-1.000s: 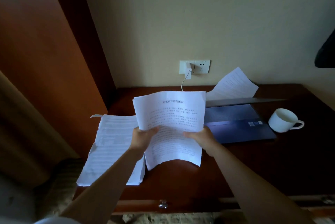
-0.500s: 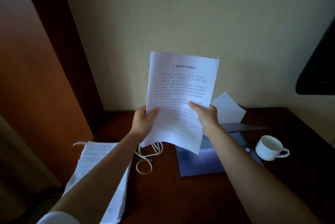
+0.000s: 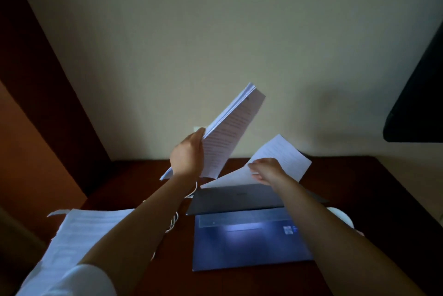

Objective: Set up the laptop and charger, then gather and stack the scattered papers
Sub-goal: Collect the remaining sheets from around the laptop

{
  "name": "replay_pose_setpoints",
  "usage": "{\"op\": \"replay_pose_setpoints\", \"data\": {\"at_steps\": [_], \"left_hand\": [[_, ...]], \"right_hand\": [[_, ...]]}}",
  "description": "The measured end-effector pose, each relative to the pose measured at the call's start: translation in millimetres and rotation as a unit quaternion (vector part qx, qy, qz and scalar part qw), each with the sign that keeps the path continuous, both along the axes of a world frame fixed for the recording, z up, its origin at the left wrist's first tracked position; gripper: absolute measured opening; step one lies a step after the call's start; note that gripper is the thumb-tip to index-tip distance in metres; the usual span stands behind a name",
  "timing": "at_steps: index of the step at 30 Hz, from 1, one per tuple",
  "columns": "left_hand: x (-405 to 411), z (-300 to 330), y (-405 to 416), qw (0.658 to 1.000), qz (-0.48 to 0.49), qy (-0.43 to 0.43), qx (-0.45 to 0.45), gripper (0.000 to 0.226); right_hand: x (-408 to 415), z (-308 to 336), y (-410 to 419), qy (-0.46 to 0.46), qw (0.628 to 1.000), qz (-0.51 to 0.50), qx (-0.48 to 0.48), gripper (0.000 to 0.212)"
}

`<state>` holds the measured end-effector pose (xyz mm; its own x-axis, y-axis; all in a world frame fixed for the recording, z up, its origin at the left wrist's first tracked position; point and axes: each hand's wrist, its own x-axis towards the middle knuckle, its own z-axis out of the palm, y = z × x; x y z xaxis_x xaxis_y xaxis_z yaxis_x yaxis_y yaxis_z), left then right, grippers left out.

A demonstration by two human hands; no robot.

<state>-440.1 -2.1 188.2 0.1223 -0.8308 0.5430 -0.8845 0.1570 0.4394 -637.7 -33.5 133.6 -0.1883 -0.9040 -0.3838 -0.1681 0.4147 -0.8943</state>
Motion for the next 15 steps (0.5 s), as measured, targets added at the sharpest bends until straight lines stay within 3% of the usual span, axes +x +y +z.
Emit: {"op": "replay_pose_setpoints", "data": {"at_steps": [4,10,15], "left_hand": [[-29.1,-12.9,-27.2,0.999,0.002,-0.031,0.044,0.039],[-75.1,-41.1,-48.4,0.974,-0.096,-0.129,0.157,0.069],[-91.0,-63.3,-84.2,0.976,-0.148,-0.132,0.093,0.074]], "right_hand": [[-38.9,-21.6,-36.2,0.044,0.998,-0.009,0.051,0.014],[-75.6,-64.6,-62.0,0.108,0.988,0.031,0.107,0.018],[-96.7,-92.3,-83.1,0.182,0.974,0.061,0.119,0.021]]}}
